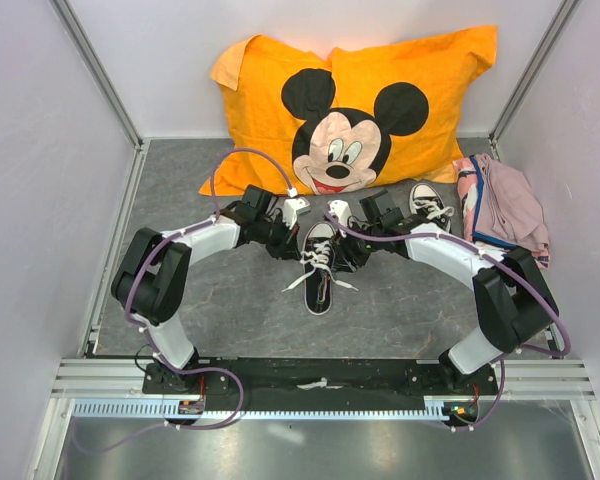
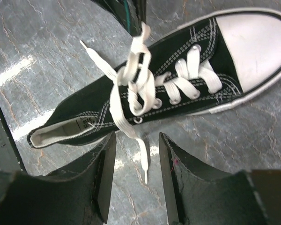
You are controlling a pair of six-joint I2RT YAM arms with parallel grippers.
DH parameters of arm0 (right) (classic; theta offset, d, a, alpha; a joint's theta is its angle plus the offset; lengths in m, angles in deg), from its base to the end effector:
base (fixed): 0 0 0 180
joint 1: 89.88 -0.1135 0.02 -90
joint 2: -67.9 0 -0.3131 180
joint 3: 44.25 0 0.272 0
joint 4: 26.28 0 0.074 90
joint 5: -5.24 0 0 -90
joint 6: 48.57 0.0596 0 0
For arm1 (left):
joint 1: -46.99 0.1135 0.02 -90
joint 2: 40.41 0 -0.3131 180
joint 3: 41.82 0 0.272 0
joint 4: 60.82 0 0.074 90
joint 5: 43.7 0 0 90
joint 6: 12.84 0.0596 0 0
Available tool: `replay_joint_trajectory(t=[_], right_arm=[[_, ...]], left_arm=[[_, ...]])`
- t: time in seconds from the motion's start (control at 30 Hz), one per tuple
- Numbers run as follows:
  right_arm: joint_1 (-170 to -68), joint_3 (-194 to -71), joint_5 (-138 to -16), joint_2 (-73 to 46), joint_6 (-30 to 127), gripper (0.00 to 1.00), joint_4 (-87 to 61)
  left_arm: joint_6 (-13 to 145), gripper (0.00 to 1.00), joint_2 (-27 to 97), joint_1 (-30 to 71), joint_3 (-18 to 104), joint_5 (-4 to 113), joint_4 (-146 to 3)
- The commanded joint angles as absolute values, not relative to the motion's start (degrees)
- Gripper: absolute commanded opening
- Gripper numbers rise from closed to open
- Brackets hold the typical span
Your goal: Tie the shoes
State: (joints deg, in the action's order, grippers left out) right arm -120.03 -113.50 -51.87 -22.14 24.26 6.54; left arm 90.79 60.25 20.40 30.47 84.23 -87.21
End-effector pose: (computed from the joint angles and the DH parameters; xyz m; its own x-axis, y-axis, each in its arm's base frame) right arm 0.2848 0.2028 0.2302 -0.4583 -0.5529 -0.6959 -0.8746 0.4198 0.2425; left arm 0.3297 -0.2060 0.1931 -0.5519 0.4841 -0.6791 0.8235 0.4450 -0.3519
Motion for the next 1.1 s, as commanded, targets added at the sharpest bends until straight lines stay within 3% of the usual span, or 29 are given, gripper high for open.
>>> replay_joint_trajectory(t=[0.0,0.5,0.6,0.77,0.87,1.07], right_arm=[[-121.34,-112.18,-50.74,-22.01,24.2,0.49,1.85],[-122.39,-112.71,-50.75,-25.09,22.97,0.46,0.53],[-122.4,-112.62,-50.22,-25.01,22.97,0.34,0.26],[-122.4,-112.01,-50.3,-23.6,22.01,0.0,0.79],[-122.31,-112.18,-50.39,-22.37,22.35,0.0,1.49],[-121.96,-112.27,-50.22,-19.39,24.55,0.0,2.02]], left_arm=[[87.88,0.02,61.63,20.62,33.15,83.92,-88.94],[87.44,0.02,64.7,20.62,35.52,83.92,-90.0],[87.53,0.02,64.97,20.62,35.88,84.0,-89.91],[87.62,0.03,64.97,20.71,35.96,84.36,-89.91],[86.57,0.05,64.1,21.14,35.35,84.53,-89.13],[85.6,0.27,60.23,22.73,32.46,86.46,-86.22]])
